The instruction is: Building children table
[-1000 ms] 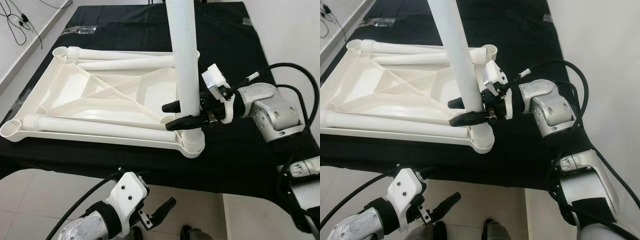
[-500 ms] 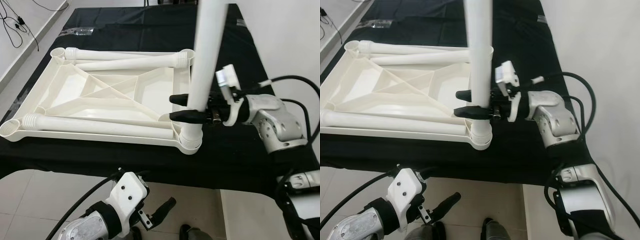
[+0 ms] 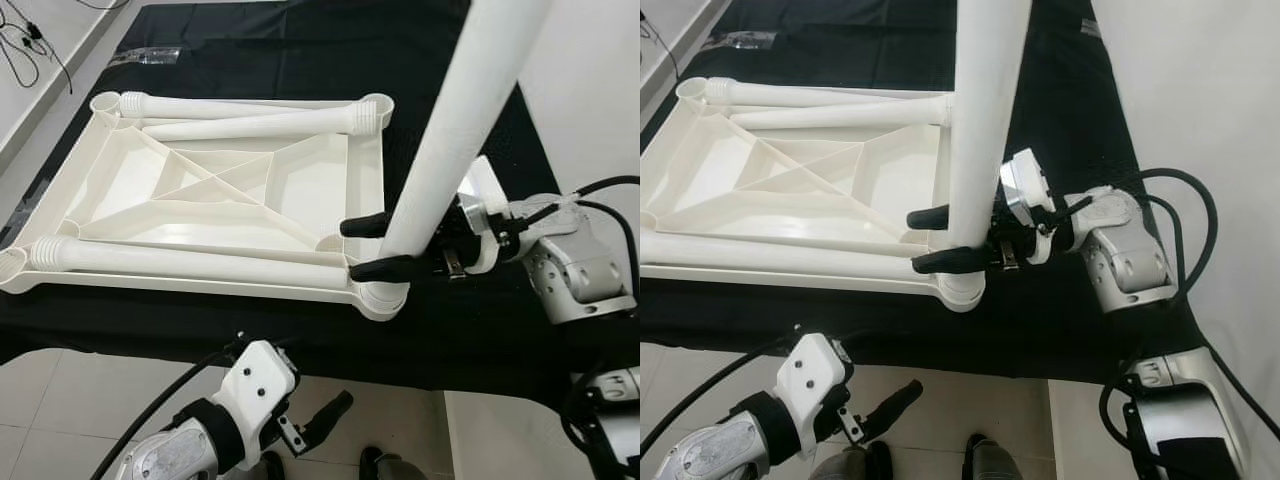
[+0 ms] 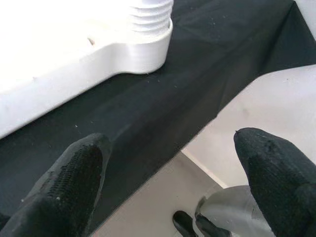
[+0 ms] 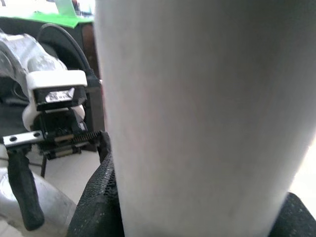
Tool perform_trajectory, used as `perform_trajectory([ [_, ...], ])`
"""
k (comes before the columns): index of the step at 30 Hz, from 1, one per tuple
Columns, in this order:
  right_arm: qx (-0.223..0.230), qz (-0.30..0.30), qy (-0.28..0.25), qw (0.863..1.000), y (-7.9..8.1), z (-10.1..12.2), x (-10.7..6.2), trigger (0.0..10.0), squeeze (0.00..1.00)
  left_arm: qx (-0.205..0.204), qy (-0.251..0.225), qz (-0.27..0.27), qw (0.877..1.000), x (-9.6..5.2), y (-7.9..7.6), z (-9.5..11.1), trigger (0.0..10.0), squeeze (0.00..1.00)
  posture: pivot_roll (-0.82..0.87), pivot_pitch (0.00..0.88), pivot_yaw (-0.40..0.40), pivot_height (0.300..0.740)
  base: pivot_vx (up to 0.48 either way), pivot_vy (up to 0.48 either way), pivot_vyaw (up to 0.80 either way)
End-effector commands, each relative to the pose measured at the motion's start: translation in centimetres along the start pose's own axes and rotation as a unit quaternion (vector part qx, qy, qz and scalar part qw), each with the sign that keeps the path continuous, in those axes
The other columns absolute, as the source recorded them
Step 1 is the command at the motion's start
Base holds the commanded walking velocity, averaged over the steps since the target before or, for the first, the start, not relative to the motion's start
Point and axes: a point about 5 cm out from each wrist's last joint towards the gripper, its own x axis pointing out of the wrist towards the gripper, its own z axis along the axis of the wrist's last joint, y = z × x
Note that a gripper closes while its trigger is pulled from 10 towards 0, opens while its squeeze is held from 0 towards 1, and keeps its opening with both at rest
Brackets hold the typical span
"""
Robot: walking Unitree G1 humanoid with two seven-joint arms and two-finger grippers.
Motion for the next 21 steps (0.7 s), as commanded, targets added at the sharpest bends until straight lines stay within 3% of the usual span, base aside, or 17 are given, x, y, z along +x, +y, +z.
perform_trajectory([
  [1,0.068,0.018,0.083,0.994,1.2,-4.0,0.1,10.0,0.0,-0.007,0.011,-0.006,1.0,-0.1,-0.2,-0.5,10.0,0.0,0.07,0.297,0.02,0.74,0.0,0.0,0.0],
  [12,0.054,0.036,0.125,0.99,0.5,-4.3,-0.1,10.0,0.0,-0.008,0.011,-0.007,1.0,-0.1,-0.4,-0.6,10.0,0.0,0.07,0.291,0.017,0.74,0.0,0.0,0.0],
  [21,0.1,-0.007,0.078,0.992,-0.6,-4.1,0.0,10.0,0.0,-0.009,0.01,-0.007,1.0,-0.1,-0.4,-0.6,10.0,0.0,0.07,0.294,0.016,0.74,0.0,0.0,0.0],
])
